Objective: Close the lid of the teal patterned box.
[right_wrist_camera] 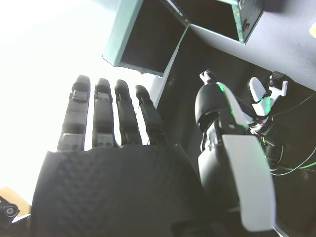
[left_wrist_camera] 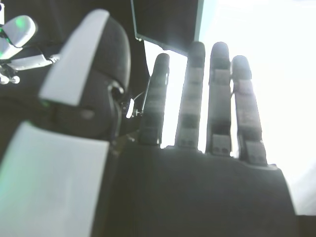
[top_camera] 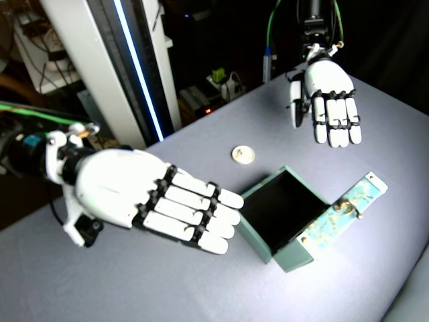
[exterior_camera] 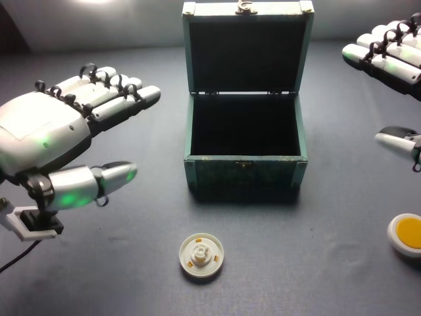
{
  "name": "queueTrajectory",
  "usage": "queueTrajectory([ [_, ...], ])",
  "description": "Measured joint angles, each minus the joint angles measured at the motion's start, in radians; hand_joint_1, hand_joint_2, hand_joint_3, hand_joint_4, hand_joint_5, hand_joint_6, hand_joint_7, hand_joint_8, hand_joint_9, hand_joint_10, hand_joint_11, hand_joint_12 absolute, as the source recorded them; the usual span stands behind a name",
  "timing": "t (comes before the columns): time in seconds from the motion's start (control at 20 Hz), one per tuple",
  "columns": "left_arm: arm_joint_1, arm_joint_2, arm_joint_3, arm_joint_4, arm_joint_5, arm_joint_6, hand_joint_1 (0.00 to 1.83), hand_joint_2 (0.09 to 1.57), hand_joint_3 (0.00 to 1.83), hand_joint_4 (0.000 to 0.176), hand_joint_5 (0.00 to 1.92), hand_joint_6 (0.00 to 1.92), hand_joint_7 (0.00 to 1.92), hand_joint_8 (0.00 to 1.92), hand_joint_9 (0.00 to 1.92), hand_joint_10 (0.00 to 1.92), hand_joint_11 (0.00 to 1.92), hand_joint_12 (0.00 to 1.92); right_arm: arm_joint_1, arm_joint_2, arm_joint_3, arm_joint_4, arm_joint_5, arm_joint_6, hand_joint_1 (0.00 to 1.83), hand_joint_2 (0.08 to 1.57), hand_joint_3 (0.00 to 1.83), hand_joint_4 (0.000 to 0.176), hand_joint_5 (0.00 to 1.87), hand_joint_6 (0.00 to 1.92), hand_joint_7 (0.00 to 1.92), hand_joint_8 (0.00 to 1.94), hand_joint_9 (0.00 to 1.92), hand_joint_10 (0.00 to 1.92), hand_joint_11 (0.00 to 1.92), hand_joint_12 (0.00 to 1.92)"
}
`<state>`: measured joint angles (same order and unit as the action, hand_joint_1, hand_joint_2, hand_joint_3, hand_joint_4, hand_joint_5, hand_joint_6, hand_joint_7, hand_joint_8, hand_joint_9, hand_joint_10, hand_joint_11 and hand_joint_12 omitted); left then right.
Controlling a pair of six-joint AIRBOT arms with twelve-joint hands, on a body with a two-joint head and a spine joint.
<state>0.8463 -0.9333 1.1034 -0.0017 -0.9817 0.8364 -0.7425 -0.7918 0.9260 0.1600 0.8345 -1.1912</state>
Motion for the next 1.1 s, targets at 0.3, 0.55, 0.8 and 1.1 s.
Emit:
queueTrajectory([
  [0.3, 0.000, -0.002, 0.006, 0.003, 0.002, 0.000, 0.00, 1.39, 0.00, 0.032, 0.00, 0.00, 0.00, 0.00, 0.00, 0.00, 0.00, 0.00, 0.000, -0.002, 0.002, 0.013, 0.024, 0.000, 0.50, 1.46, 0.02, 0.000, 0.02, 0.00, 0.01, 0.00, 0.00, 0.00, 0.02, 0.01],
  [0.55, -0.007, -0.013, 0.006, 0.014, 0.016, -0.001, 0.02, 1.40, 0.01, 0.018, 0.00, 0.00, 0.00, 0.00, 0.00, 0.00, 0.00, 0.00, 0.011, -0.009, 0.031, 0.035, 0.035, 0.000, 0.33, 1.49, 0.00, 0.000, 0.00, 0.00, 0.01, 0.00, 0.08, 0.07, 0.00, 1.35],
  [0.8, -0.074, -0.064, 0.056, 0.040, 0.062, -0.026, 0.05, 1.41, 0.00, 0.020, 0.00, 0.00, 0.00, 0.00, 0.00, 0.00, 0.00, 0.00, 0.072, -0.067, 0.100, 0.093, 0.027, 0.000, 0.25, 1.46, 0.00, 0.000, 0.00, 0.00, 0.00, 0.00, 0.03, 0.22, 0.00, 1.34],
  [1.1, -0.118, -0.116, 0.094, 0.077, 0.129, -0.053, 0.14, 1.37, 0.00, 0.019, 0.00, 0.00, 0.00, 0.00, 0.00, 0.00, 0.00, 0.00, 0.254, -0.200, 0.240, 0.109, -0.103, 0.000, 0.22, 1.42, 0.00, 0.000, 0.00, 0.00, 0.01, 0.00, 0.00, 0.10, 0.00, 1.74],
])
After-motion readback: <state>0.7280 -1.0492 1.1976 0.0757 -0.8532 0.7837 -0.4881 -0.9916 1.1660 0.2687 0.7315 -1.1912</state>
